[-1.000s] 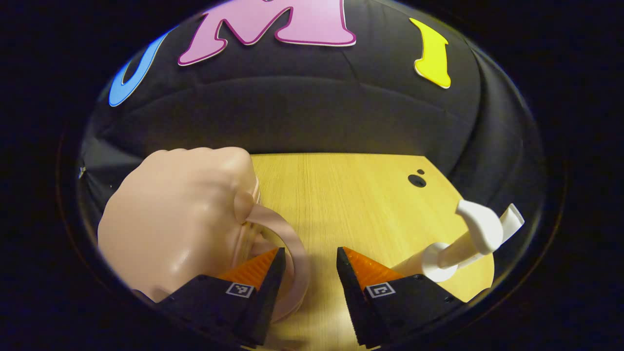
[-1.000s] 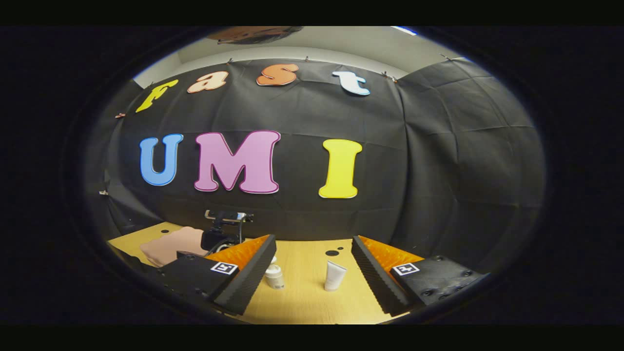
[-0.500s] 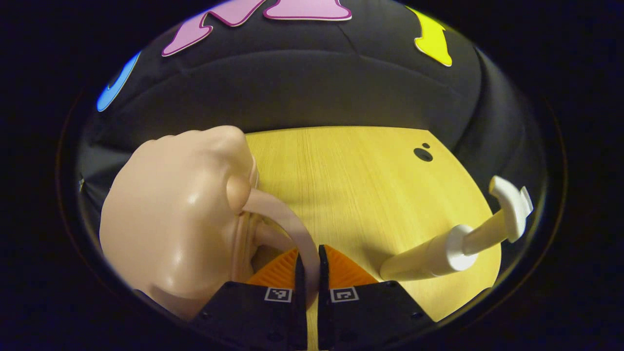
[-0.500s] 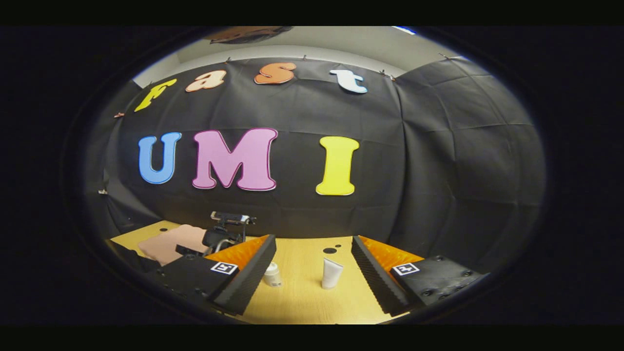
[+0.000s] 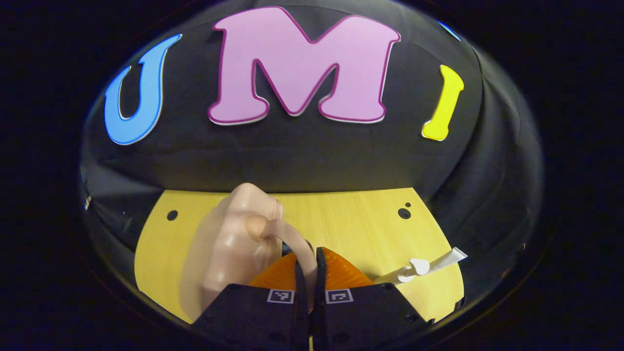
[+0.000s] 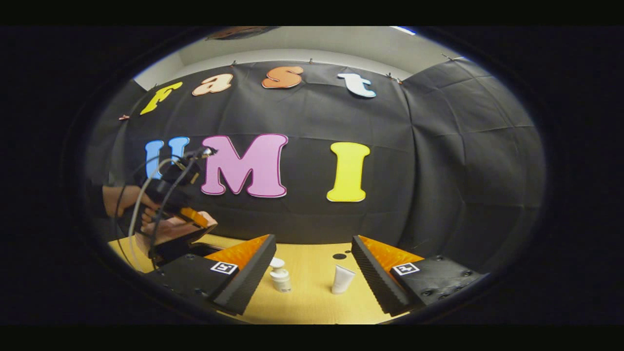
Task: First open the suitcase, pack the skin care products into it, and then close the suitcase.
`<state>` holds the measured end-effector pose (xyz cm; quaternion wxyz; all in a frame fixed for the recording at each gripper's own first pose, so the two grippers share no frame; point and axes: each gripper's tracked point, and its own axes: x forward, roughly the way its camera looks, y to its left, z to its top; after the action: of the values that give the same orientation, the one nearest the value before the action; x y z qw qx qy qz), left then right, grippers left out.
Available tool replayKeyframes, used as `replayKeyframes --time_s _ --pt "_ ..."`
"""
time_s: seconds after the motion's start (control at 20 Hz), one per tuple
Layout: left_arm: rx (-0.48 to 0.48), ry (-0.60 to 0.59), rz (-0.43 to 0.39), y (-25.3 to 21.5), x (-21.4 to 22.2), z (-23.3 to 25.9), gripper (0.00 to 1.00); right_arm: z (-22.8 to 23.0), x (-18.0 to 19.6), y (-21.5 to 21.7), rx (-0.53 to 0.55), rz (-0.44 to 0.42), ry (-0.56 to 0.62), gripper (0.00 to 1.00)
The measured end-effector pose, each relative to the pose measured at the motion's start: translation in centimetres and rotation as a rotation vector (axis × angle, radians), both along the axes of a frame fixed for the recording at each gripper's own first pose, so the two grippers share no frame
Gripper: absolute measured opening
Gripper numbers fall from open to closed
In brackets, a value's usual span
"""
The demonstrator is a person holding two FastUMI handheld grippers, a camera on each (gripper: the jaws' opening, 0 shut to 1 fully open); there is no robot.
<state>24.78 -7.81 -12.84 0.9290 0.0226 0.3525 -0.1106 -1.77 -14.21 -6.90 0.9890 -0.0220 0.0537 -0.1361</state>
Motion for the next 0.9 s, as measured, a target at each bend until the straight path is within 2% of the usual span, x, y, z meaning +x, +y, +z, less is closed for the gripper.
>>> replayKeyframes --time_s 0.1,0.15,0.25,0.4,0.45,0.6,0.65,0.9 --pt "0.031 -0.006 0.024 5.1 0.0 1.5 0.09 0.0 0.7 0.6 -0.001 0.016 -0.001 0.99" --pt "0.081 -0.018 0.032 8.1 0.3 2.2 0.08 -0.2 1.0 1.0 -0.001 0.022 0.002 0.99" --pt "0.198 -0.047 0.056 14.3 0.9 3.0 0.09 -0.7 1.4 1.4 0.008 0.031 0.019 0.99" --pt "0.439 -0.099 0.135 24.7 2.5 3.5 0.09 -1.4 1.8 1.9 -0.004 0.037 0.050 0.99" --pt "0.480 -0.128 0.158 27.7 3.2 3.2 0.08 -1.5 2.0 2.1 -0.019 0.041 0.053 0.99" --pt "0.424 -0.151 0.221 33.4 4.9 0.3 0.10 -2.7 2.2 2.8 -0.042 0.049 0.092 0.99" --pt "0.406 -0.164 0.237 35.0 5.6 -0.6 0.08 -3.1 2.2 2.9 -0.041 0.035 0.104 0.99" --pt "0.332 -0.128 0.273 42.1 7.8 -10.3 0.08 -6.1 3.3 4.1 -0.038 0.004 0.144 0.97"
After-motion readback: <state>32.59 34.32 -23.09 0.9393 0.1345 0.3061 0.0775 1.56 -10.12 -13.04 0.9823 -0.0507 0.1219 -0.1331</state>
